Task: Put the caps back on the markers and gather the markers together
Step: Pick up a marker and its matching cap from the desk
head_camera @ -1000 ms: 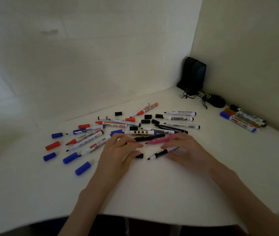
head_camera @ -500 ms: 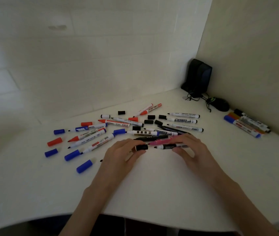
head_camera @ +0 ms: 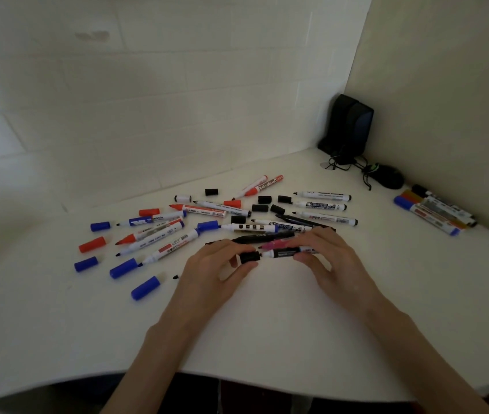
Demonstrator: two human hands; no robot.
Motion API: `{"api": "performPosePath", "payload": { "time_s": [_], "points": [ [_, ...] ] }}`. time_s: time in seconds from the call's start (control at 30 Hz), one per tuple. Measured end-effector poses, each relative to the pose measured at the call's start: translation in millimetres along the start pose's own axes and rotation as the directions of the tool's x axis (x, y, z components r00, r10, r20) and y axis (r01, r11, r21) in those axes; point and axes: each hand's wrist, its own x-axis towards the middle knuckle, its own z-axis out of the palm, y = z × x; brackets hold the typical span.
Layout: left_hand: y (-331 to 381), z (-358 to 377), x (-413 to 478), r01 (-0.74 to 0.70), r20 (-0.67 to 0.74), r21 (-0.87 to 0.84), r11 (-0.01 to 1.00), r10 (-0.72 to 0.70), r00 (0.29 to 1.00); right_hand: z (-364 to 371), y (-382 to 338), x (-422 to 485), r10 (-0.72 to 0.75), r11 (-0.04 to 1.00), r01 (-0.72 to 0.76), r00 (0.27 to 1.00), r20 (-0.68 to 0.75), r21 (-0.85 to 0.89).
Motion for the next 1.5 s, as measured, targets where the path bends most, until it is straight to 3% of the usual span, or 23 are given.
{"api": "performPosePath", "payload": {
  "time_s": [0.2,0.43,0.73,0.93,1.3,1.5],
  "points": [
    [0.7,1.5,-0.6,-0.004,-0.006,-0.011,1.000,0.004,1.000,3.2,-13.6,2.2,-0.038,0.999,0.039,0.999,0.014,-0.034],
    [0.2,-2.0,-2.2,0.100,-0.023,-0.133,0.986,-0.104,0.994,2.2,-23.6,2.9,-0.022,0.999,0.022,1.000,0.017,-0.034],
    [3.5,-4.1,-4.7,0.142,-0.024,-0.177,0.974,-0.149,0.989,10.6,-23.4,2.7,-0.112,0.983,0.099,0.991,-0.079,-0.157],
    [4.1,-1.5,-6.2,0.145,-0.078,-0.213,0.966,-0.164,0.983,21.2,-22.2,1.6,-0.128,0.984,0.106,0.980,-0.155,-0.141],
    [2.4,2.3,-5.9,0.116,-0.094,-0.183,0.976,-0.134,0.987,31.1,-21.8,-2.7,-0.062,0.987,0.036,0.985,-0.163,-0.157],
    [10.2,5.5,2.9,0.048,-0.023,0.005,0.999,-0.047,0.999,13.6,-20.0,1.1,0.082,0.993,-0.088,0.994,-0.076,-0.080]
  ]
}}
